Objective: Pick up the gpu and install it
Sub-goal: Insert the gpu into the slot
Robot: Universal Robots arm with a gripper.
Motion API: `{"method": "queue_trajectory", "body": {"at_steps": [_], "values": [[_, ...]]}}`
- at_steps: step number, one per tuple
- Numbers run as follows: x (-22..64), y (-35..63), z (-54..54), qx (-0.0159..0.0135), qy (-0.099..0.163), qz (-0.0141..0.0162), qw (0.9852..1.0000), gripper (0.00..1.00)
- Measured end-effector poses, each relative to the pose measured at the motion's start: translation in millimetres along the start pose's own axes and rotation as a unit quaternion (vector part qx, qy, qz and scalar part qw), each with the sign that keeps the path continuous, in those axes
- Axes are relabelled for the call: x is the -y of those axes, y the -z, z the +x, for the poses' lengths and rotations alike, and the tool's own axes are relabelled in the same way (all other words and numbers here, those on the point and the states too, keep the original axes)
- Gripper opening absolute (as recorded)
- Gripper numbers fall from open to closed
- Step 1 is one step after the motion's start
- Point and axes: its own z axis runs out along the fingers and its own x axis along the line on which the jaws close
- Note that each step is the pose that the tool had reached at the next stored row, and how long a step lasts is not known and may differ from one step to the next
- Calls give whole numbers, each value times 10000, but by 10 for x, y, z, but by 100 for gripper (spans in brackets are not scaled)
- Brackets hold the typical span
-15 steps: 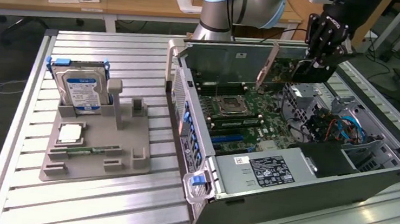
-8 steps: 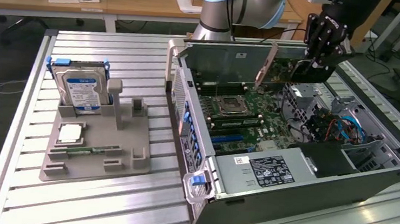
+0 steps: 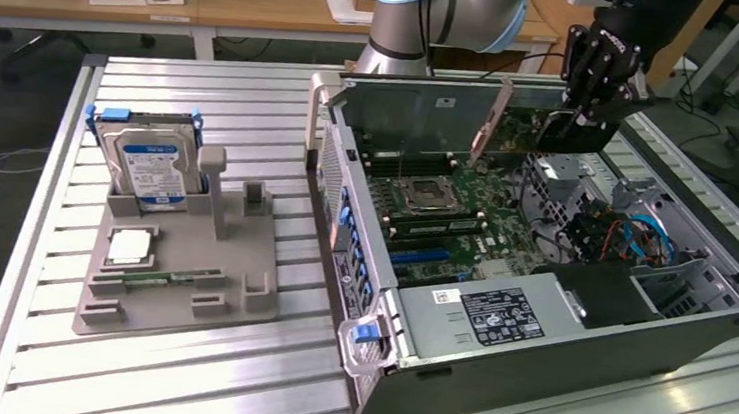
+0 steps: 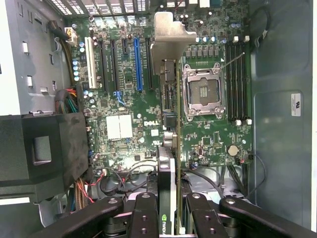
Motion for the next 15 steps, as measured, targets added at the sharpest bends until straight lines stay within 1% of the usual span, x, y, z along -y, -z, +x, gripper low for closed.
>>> {"method": "queue_trajectory", "body": {"at_steps": [3,6,15], "values": [[-1,0,0,0,0,0,10000,27],[-22,0,2,0,-1,0,10000,27],[-24,1,8,0,-1,0,10000,27]]}}
